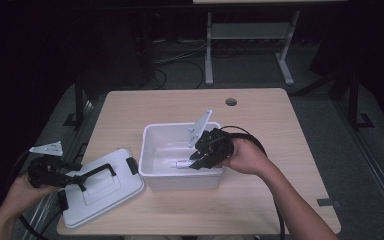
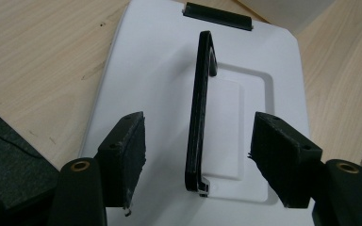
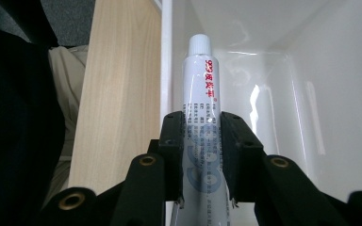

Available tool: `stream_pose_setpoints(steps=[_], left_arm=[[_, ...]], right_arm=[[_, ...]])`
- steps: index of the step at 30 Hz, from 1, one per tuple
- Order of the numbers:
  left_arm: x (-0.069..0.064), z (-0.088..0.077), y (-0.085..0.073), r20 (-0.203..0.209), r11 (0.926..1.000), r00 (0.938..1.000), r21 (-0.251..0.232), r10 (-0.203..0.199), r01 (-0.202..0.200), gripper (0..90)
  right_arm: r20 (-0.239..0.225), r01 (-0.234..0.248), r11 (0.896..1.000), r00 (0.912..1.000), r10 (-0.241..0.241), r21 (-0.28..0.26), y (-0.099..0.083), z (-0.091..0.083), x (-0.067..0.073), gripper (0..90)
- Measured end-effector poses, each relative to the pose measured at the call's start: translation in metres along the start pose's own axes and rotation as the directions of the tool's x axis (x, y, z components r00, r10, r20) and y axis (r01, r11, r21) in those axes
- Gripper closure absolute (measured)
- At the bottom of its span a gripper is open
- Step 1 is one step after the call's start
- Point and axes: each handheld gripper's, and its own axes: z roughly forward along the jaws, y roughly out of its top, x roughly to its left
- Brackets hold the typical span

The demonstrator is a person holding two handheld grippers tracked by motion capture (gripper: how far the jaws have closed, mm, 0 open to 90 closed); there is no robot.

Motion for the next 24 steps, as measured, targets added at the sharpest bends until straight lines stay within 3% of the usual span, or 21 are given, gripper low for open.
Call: stream_pose_setpoints(steps=[24], left_arm=[[0.001,0.002,-0.002,-0.001,1.0,1.0,-0.002,-0.005,0.005,35.2]], right_arm=[[-0.007,-0.025,0.999,0.9997,0.025,0.037,-0.002,0.014,-0.013,71.2]])
